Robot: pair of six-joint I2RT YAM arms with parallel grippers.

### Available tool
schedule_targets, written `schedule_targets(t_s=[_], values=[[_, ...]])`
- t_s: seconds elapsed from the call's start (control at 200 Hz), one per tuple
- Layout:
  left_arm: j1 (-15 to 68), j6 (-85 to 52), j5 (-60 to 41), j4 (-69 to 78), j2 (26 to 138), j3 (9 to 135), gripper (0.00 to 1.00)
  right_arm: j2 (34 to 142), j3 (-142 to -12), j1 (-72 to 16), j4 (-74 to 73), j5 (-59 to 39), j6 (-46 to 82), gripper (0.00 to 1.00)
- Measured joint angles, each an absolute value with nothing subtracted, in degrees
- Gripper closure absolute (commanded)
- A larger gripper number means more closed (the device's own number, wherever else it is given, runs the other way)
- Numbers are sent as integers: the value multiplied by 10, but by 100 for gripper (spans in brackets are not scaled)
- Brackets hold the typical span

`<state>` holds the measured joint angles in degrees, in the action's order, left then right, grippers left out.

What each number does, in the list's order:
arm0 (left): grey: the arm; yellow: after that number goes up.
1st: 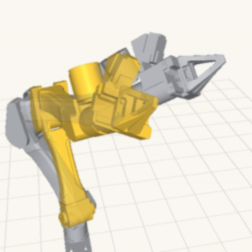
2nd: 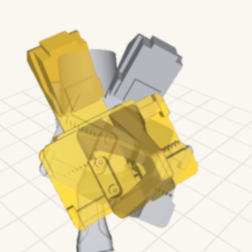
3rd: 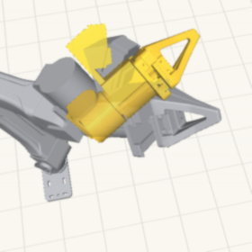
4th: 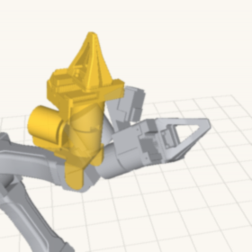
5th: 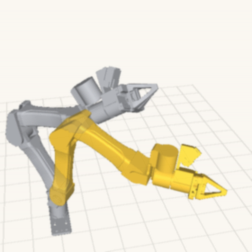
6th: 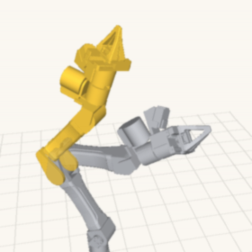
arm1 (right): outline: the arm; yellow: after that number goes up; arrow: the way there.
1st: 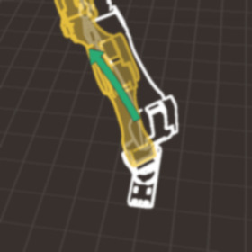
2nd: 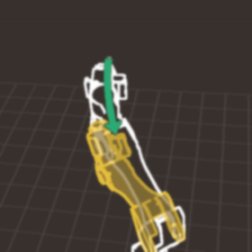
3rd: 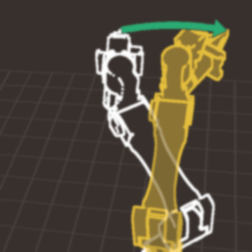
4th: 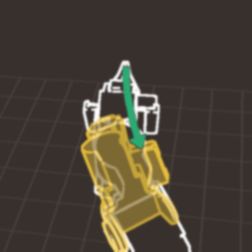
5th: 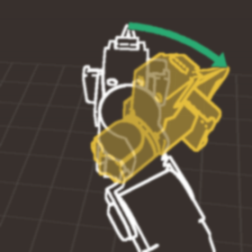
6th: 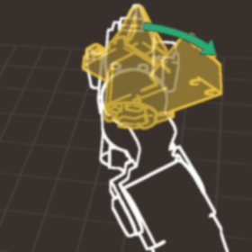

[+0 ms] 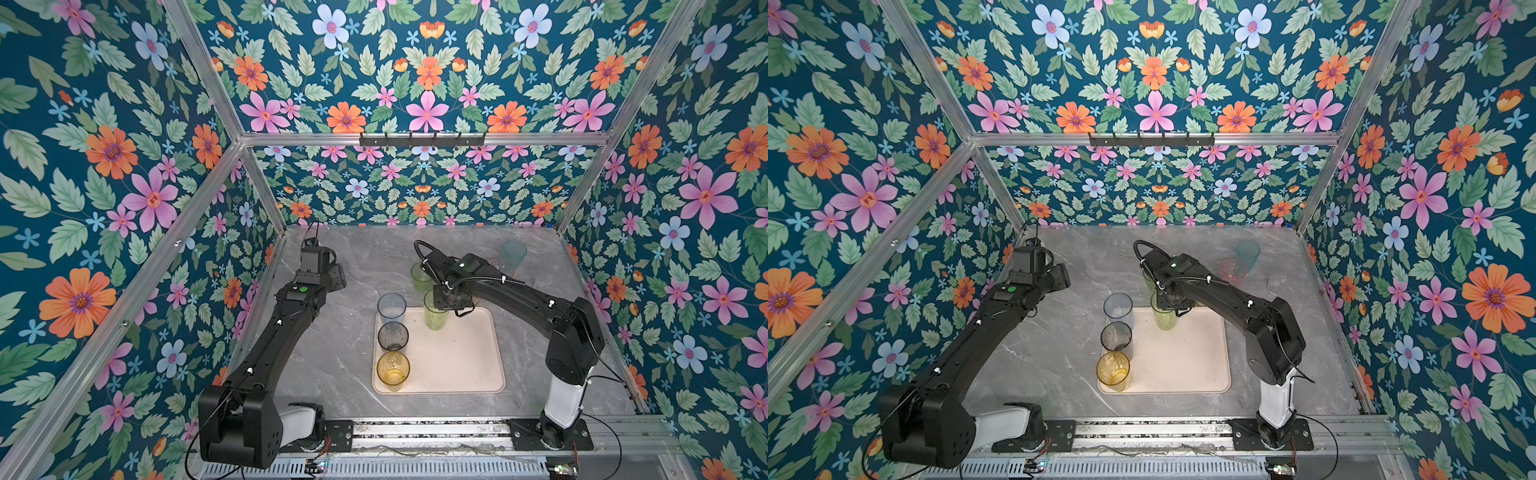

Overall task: Place the glasses into the tray
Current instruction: 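Open the right gripper to release the green glass on the tray, then raise the right gripper and reach to the teal dotted glass near the far corner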

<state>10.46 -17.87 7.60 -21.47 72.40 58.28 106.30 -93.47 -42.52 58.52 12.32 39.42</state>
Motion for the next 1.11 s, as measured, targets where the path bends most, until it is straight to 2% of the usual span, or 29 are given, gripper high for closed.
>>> schedule_targets(t_s=[0.08,0.315,0.735,1.105], values=[[105,-179,76,-215,724,583,28,1063,-942,-425,586,124,394,63],[105,-179,76,-215,721,583,28,1046,-975,-425,602,126,392,56],[105,-179,76,-215,717,583,27,1018,-1056,-416,639,189,353,53],[105,-177,76,-215,717,583,27,1002,-1100,-323,647,216,294,51]])
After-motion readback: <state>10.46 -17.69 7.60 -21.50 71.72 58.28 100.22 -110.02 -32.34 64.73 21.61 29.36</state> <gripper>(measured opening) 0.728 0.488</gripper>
